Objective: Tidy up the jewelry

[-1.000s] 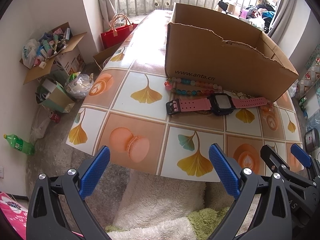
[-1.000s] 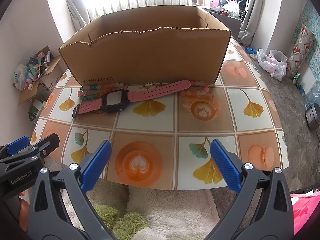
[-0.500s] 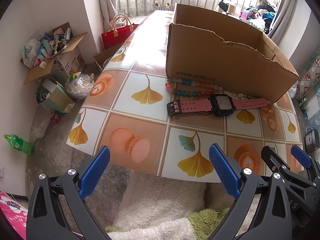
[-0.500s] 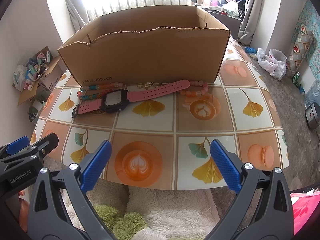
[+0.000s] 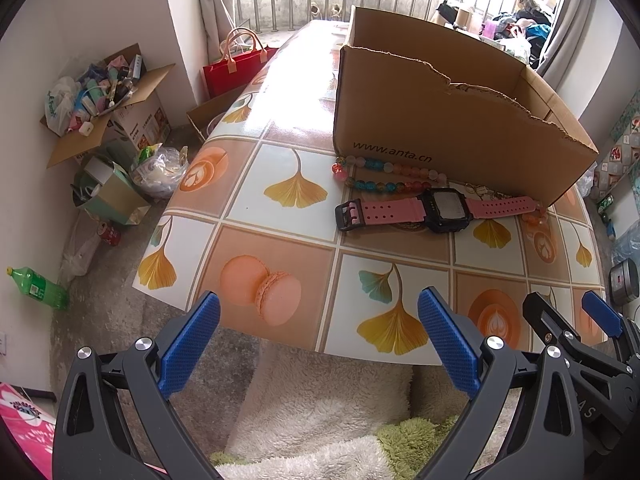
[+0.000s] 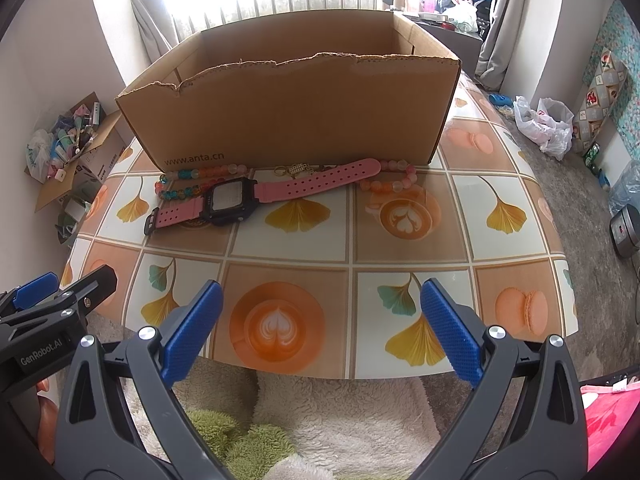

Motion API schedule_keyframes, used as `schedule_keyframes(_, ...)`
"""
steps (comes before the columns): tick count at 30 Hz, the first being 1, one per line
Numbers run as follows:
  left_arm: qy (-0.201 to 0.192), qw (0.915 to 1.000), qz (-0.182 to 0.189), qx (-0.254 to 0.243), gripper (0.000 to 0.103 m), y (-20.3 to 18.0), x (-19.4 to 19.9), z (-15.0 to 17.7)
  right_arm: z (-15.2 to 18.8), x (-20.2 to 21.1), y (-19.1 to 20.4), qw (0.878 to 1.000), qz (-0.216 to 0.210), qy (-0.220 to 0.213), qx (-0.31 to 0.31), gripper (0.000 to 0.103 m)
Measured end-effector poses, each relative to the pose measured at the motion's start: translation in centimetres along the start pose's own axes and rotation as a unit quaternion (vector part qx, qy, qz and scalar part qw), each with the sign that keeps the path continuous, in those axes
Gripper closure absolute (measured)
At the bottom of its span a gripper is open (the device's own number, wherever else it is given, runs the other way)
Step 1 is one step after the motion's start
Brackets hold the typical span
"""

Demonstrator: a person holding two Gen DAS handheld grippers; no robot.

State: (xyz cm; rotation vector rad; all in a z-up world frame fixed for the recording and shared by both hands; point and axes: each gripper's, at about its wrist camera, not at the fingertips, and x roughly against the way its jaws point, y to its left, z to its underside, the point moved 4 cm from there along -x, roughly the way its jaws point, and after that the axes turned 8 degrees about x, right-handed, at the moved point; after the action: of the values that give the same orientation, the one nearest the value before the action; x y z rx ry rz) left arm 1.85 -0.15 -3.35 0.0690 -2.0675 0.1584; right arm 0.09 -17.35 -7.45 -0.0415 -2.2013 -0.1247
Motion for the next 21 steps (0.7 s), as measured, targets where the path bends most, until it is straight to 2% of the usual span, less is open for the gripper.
schedule_keyframes(21, 0.005, 0.9999, 0.004, -0.010, 0.007, -0.1, -0.9, -1.1, -0.9, -0.4, -0.2, 1.000, 0.006, 0.003, -0.010, 0.007)
